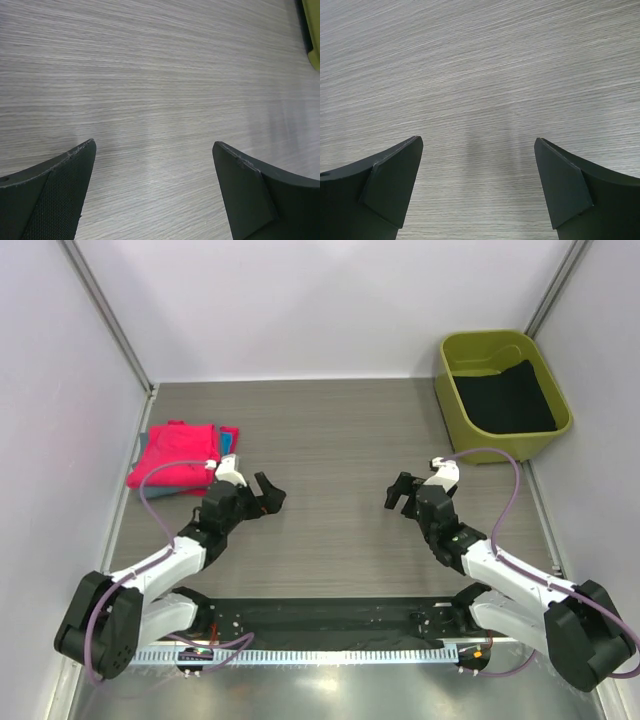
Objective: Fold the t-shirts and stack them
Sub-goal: Grab the tshirt from the pile
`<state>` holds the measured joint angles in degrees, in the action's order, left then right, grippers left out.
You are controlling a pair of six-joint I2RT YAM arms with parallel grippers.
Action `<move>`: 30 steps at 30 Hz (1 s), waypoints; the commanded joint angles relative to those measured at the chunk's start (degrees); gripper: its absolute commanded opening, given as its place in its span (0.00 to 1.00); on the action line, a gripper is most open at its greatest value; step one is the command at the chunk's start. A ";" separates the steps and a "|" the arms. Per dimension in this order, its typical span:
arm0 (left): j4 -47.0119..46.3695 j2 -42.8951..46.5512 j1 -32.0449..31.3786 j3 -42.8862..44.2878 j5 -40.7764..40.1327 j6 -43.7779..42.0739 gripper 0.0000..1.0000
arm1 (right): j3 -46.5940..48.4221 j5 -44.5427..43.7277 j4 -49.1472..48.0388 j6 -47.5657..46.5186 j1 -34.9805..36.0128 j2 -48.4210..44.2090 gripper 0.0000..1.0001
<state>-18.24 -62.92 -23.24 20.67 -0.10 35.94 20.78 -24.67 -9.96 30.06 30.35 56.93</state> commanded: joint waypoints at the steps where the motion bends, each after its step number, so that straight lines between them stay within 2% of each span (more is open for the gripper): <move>1: -5.40 -0.80 0.04 1.13 3.43 -2.02 1.00 | -0.82 -1.26 -4.11 0.25 -0.03 -1.20 1.00; 4: -6.98 -1.16 0.04 0.96 5.62 -2.46 1.00 | -0.21 -3.63 -3.32 1.22 -0.03 -0.85 1.00; 7: -7.95 -1.60 0.13 1.04 7.04 -2.46 1.00 | 3.38 -9.69 3.08 6.14 0.06 -1.46 1.00; 13: -9.18 -2.82 0.04 1.57 10.03 -1.49 0.99 | 9.09 -8.21 7.56 0.44 -0.11 -2.08 1.00; 16: -9.18 -3.70 0.04 1.75 10.03 -1.40 0.99 | 18.92 -12.58 18.10 4.54 -0.64 -0.77 0.98; 20: -9.36 -4.23 0.04 2.27 11.34 -0.96 1.00 | 38.40 -9.53 30.92 3.86 -6.08 5.11 0.98; 25: -8.92 -2.74 0.04 1.75 11.18 -0.96 1.00 | 53.47 -10.57 36.67 1.93 -14.50 14.51 0.98; 30: -8.39 -2.12 0.13 1.57 10.91 -0.61 1.00 | 69.56 -11.72 44.75 7.70 -23.65 24.88 0.95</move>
<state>-24.03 -66.19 -23.24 20.69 10.33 35.51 84.12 -33.93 26.61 33.93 10.57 78.06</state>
